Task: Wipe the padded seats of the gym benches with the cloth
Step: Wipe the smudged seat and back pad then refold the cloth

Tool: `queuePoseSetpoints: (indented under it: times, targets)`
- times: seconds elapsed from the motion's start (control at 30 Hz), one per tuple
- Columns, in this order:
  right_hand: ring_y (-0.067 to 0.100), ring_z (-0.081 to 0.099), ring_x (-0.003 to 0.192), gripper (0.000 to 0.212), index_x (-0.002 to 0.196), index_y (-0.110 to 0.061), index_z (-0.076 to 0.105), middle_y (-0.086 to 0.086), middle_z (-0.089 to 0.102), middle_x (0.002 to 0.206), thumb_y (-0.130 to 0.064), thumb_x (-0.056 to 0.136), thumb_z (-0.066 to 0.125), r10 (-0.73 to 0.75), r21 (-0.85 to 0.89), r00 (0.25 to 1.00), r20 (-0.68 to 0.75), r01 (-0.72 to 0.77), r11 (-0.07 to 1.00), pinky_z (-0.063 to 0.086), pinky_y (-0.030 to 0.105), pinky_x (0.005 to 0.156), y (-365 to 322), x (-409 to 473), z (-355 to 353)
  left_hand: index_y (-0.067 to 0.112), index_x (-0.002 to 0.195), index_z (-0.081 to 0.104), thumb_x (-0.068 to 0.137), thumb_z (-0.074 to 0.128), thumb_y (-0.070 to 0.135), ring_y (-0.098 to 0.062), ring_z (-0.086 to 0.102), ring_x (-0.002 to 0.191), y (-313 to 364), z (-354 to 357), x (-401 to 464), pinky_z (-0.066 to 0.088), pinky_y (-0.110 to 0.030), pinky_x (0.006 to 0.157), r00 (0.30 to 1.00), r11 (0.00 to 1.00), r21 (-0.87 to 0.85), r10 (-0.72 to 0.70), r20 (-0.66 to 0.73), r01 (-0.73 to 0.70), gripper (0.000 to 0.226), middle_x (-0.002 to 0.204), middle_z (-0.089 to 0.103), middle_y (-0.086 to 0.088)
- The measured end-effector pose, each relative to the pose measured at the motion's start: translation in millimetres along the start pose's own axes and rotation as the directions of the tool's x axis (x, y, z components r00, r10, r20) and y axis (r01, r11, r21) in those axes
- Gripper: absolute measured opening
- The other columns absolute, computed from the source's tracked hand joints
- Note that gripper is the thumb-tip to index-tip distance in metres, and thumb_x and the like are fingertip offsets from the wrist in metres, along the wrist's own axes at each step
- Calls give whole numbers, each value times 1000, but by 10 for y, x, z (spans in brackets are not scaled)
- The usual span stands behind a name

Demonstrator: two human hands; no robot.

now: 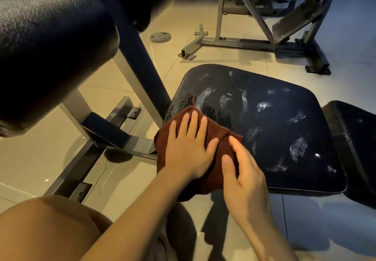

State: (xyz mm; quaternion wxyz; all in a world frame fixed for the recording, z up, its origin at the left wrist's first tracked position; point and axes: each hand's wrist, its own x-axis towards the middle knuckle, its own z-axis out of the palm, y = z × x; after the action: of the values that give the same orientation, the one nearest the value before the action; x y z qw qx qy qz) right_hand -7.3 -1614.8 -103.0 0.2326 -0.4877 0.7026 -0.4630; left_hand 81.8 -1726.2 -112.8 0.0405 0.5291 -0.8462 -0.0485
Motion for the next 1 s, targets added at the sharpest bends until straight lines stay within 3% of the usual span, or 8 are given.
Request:
queuePoseSetpoints:
  times: [0.2, 0.3, 0.37, 0.43, 0.57, 0.7, 0.8, 1.0]
  targets:
    - [-2, 31, 133, 48, 149, -28, 34, -14, 36, 150, -28, 102, 41, 78, 58, 996, -45, -76, 995, 27, 15, 105, -89, 81, -99, 24, 157, 1, 101, 12, 57, -19, -12, 150, 140, -22, 589, -12, -45, 119, 990, 994, -4, 110, 83, -110, 66, 164, -7, -1]
    - [9, 26, 143, 53, 153, -29, 23, -9, 25, 158, -33, 103, 38, 110, -31, 994, 24, -109, 994, 30, 32, 116, -237, 224, -75, 24, 156, 14, 104, 25, 49, -12, -1, 150, 87, -121, 503, -4, -42, 121, 982, 939, -293, 190, 11, -178, 58, 164, 6, 4]
    - [12, 18, 147, 56, 155, -24, 18, -5, 20, 161, -34, 104, 36, 67, -119, 993, 97, -56, 991, 21, 41, 121, -311, 439, 39, 25, 150, 33, 104, 36, 37, -5, 20, 144, -17, -260, 337, 13, -34, 120, 987, 800, -581, 84, -139, -150, 47, 158, 27, 9]
    - [16, 7, 150, 59, 157, -20, 11, -1, 11, 164, -39, 105, 31, 56, -318, 989, 135, -10, 948, 4, 50, 122, -299, 746, 243, 25, 135, 52, 103, 42, 31, 3, 36, 124, -203, -400, 149, 27, -22, 111, 964, 752, -657, -134, -231, -53, 34, 140, 45, 15]
    - [28, -9, 151, 67, 157, -26, -2, 2, -5, 165, -59, 100, 11, 161, -699, 971, 179, 10, 715, -9, 64, 114, -203, 1140, 640, 31, 120, 58, 102, 44, 30, -7, 52, 113, -688, -501, -215, 36, -24, 100, 923, 673, -722, -362, -128, 164, 23, 135, 53, 5]
    - [31, -8, 150, 70, 156, -27, -4, 5, -6, 165, -63, 98, 9, 58, -737, 954, 295, 189, 649, -8, 62, 116, -230, 1152, 751, 37, 117, 55, 101, 46, 32, -21, 58, 108, -764, -540, -325, 53, -50, 92, 904, 545, -813, -424, -58, 204, 19, 121, 55, 3]
    - [28, -5, 151, 69, 157, -24, 0, 5, -3, 165, -59, 100, 15, -80, -675, 919, 385, 340, 655, -8, 51, 120, -231, 868, 755, 13, 128, 54, 102, 44, 20, -5, 56, 94, -660, -583, -246, 50, -34, 89, 895, 527, -832, -438, -91, 173, 28, 117, 54, 1]
    - [21, 30, 145, 66, 150, -17, 37, 4, 36, 156, -54, 97, 25, -242, -614, 901, 360, 424, 666, 17, 41, 118, -83, 307, 663, 29, 111, 59, 101, 45, 26, 11, 50, 94, -652, -491, -32, 34, -6, 80, 917, 638, -768, -331, -221, 45, 17, 105, 55, 18]
